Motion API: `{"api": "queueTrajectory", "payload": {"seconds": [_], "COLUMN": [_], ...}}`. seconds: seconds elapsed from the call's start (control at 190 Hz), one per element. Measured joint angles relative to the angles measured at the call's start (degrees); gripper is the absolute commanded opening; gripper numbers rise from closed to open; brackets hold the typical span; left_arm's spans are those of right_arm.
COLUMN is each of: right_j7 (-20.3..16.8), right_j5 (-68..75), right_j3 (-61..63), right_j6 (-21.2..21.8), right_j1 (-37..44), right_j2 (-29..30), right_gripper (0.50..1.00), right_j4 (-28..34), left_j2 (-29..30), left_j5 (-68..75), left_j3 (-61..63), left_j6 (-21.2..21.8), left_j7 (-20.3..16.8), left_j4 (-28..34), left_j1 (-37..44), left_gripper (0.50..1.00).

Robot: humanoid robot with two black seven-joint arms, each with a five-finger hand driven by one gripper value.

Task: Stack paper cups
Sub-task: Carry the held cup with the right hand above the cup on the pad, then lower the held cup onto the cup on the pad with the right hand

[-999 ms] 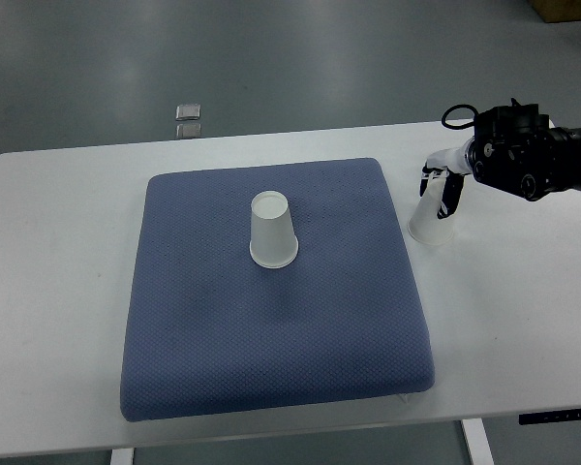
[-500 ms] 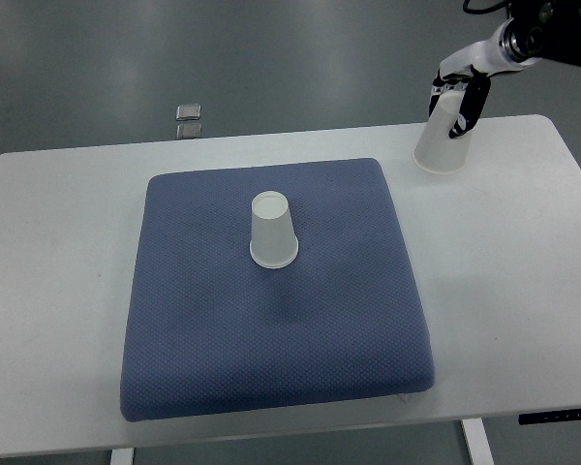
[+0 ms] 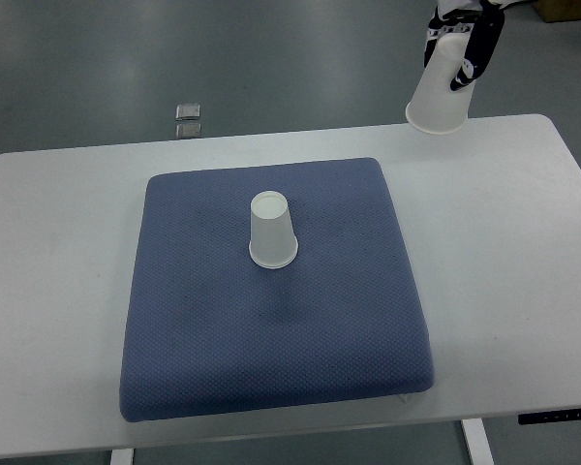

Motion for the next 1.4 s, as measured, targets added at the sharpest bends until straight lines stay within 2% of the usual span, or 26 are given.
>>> {"api": "queueTrajectory", "payload": {"seconds": [0.121,0.242,0.421,0.552,0.831,1.399], "right_j7": [0.01,0.0,0.01,0.02,0.01,0.01], "right_j5": [0.86,3.84,7.44,7.66,7.41,7.26], "right_j3": [4.41,5.9,6.26,6.28,6.22,5.75], "right_j6": [0.0,-0.22,-3.95,-5.29,-6.05,-6.82], "right_j1": [1.62,3.45,3.25,0.91,-2.87,-7.17], "right_j2": [3.11,9.37,18.16,21.96,22.89,22.91], "right_gripper": [0.699,0.701,0.707,0.709,0.715,0.727], "right_j4": [1.48,1.69,0.28,-1.7,-4.25,-4.48], "left_j2": [0.0,0.0,0.0,0.0,0.0,0.0], "left_j5": [0.0,0.0,0.0,0.0,0.0,-0.06], "left_j3": [0.0,0.0,0.0,0.0,0.0,0.0], "left_j6": [0.0,0.0,0.07,0.09,0.09,0.09], "left_j7": [0.0,0.0,0.0,0.0,0.0,-0.03], "left_j4": [-0.04,-0.07,-0.06,0.0,0.1,0.11], "left_j1": [0.0,0.0,0.0,0.0,0.01,0.39], "left_gripper": [1.0,1.0,1.0,1.0,1.0,1.0]}}
